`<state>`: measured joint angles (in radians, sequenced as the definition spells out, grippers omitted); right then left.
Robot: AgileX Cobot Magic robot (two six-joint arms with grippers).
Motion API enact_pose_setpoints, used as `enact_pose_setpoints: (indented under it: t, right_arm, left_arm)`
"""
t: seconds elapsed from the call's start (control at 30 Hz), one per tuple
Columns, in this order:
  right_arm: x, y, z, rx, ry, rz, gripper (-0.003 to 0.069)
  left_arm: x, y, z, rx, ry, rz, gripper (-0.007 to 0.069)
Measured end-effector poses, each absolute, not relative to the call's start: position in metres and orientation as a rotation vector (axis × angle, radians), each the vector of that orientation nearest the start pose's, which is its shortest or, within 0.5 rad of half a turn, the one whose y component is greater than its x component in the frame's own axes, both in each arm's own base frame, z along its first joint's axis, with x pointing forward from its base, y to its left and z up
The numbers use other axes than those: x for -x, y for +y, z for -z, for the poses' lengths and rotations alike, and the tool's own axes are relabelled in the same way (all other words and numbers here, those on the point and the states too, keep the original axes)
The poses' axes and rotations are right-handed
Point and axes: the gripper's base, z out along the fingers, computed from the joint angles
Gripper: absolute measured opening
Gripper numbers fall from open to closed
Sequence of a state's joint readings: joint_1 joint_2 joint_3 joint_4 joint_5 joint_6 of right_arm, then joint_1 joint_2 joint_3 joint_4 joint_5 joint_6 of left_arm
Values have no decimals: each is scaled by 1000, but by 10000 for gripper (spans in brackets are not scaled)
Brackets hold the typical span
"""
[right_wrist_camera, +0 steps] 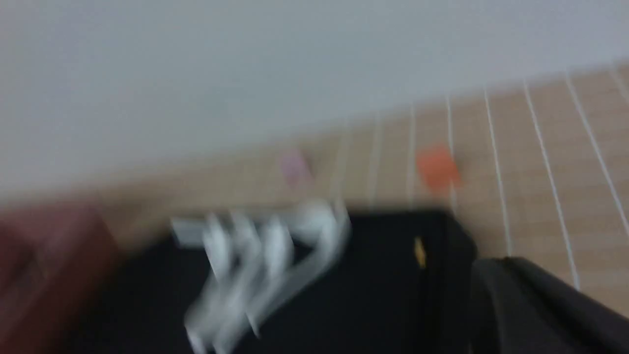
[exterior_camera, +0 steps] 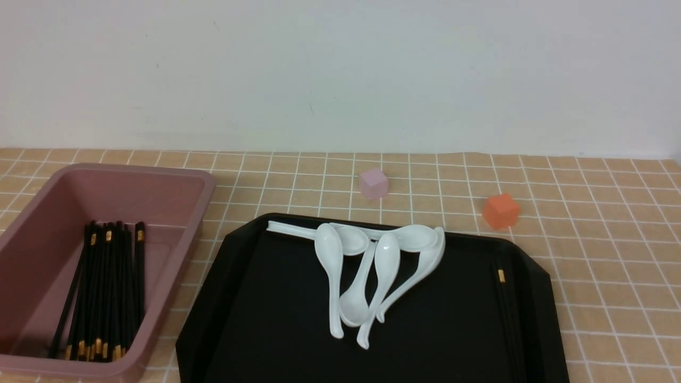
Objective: On brown tablecloth take chopsticks from black tray and put them in box.
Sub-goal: 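Move the gripper over the chopsticks on the black tray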
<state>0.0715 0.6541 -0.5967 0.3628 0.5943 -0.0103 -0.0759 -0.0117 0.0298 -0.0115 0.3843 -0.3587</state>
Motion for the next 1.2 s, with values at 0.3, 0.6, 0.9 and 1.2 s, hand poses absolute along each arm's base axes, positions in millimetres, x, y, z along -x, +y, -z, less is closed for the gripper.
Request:
enact_pose_setpoints:
  t: [0.3,0.6,0.9,1.2]
  right_arm:
    - [-247,65,-271,157,2677,-443,48]
    - [-335,99,-224,118,2914,-162,113]
    - [-377,113,-167,80,3009,-138,267]
    - [-389,115,-155,87,2998,-125,333]
  left_arm:
    - [-52,-4,-169,275,1878,308,238]
    - [-52,-4,-169,275,1878,308,238]
    - [-52,-4,-169,275,1878,308,238]
    - [-52,-4,-169,275,1878,308,238]
